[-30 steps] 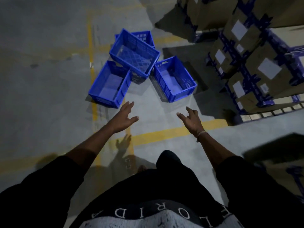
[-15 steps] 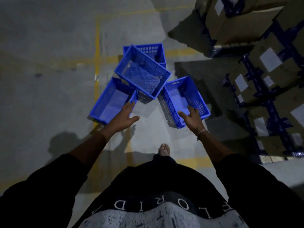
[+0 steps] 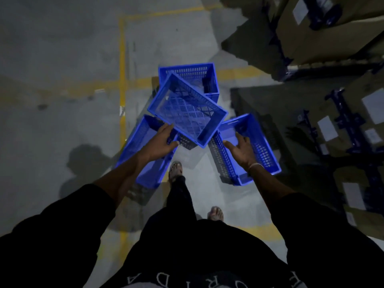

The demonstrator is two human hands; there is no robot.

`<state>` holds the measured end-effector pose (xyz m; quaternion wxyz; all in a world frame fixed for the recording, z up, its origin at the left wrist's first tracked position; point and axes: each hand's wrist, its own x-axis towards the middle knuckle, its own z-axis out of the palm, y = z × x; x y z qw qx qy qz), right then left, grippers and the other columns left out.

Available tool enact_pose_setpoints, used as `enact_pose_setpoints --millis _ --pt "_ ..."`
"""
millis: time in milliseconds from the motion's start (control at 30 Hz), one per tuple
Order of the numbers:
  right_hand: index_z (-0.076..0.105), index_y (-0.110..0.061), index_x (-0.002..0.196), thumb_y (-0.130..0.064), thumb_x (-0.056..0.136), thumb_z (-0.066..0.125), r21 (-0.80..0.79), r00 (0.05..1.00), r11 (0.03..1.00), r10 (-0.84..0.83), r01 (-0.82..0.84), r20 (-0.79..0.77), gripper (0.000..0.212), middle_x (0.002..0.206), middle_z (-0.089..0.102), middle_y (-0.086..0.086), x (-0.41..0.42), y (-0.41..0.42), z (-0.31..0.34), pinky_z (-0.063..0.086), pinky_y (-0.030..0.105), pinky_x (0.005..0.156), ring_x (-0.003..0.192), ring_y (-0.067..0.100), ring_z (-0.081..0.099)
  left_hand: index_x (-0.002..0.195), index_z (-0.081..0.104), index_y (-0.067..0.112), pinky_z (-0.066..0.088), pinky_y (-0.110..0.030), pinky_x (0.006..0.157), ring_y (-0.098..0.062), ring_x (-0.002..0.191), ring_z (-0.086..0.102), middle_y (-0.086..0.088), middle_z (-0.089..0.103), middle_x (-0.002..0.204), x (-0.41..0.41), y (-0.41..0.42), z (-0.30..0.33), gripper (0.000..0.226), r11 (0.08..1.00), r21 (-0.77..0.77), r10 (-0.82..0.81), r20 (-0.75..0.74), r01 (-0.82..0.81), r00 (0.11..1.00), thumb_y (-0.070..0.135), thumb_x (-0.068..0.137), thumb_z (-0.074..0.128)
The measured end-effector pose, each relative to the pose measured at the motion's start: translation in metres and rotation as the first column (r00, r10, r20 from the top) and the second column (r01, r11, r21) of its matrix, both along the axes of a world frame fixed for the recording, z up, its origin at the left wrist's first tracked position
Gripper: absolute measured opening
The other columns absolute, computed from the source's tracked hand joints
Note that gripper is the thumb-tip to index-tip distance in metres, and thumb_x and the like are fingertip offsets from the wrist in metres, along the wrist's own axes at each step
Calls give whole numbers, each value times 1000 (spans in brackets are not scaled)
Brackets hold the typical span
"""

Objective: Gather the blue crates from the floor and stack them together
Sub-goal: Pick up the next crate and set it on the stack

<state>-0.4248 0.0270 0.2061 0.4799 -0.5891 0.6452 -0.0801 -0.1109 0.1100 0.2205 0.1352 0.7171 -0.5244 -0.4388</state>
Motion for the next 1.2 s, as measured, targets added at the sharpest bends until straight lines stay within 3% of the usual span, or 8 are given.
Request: enact_pose_setpoints --millis 333,467,533,633,767,967,1100,1200 --pt "28 -15 155 -55 90 63 124 987 979 -157 161 -42 84 156 26 13 97 -104 -106 27 40 116 145 30 28 163 14 20 25 -48 123 -25 157 11 -5 1 171 115 -148 -102 73 993 46 -115 50 113 992 28 103 56" --pt "35 -15 150 -42 95 61 169 983 968 -182 184 -30 66 151 30 18 125 -140 -173 26 38 113 142 31 27 162 15 14 20 -39 123 -25 157 6 -11 5 170 141 -202 -170 73 987 -15 -158 141 162 977 25 103 56" --pt "33 -18 151 -39 94 64 171 981 966 -188 193 -43 68 146 33 21 133 -155 -214 27 37 112 140 32 29 161 16 11 20 -47 124 -31 156 7 -16 6 169 152 -228 -209 73 978 -49 -188 205 202 960 24 102 57" --pt "29 -25 153 -43 89 69 160 977 964 -203 211 -61 79 139 34 16 145 -174 -281 34 36 109 130 32 42 162 15 12 16 -54 123 -38 156 1 -20 0 169 168 -265 -275 73 978 -74 -158 337 193 928 27 102 54" --pt "23 -28 155 -50 84 71 131 957 951 -264 279 -119 88 149 22 14 148 -199 -369 42 45 107 128 40 45 163 13 16 13 -58 122 -39 155 -10 -18 -9 168 182 -302 -347 75 984 -96 -89 472 151 877 30 100 52" --pt "12 -21 158 -51 78 62 47 924 937 -332 346 -188 99 142 26 24 157 -225 -454 48 50 94 108 50 56 163 6 26 6 -64 119 -40 154 -11 -15 -14 168 195 -344 -417 84 985 -170 66 574 40 816 27 97 57" --pt "14 -19 158 -34 76 56 27 914 938 -331 346 -235 93 137 29 26 155 -233 -480 47 47 84 97 51 57 162 14 28 17 -64 115 -47 150 11 -18 -1 168 205 -359 -445 79 981 -189 158 621 -49 768 26 95 57" --pt "20 -22 157 -6 82 58 -12 906 947 -309 320 -290 85 132 36 26 148 -238 -489 44 44 80 99 49 54 155 25 29 36 -57 100 -49 123 39 -22 26 153 213 -371 -450 71 972 -219 209 646 -84 734 15 92 55"
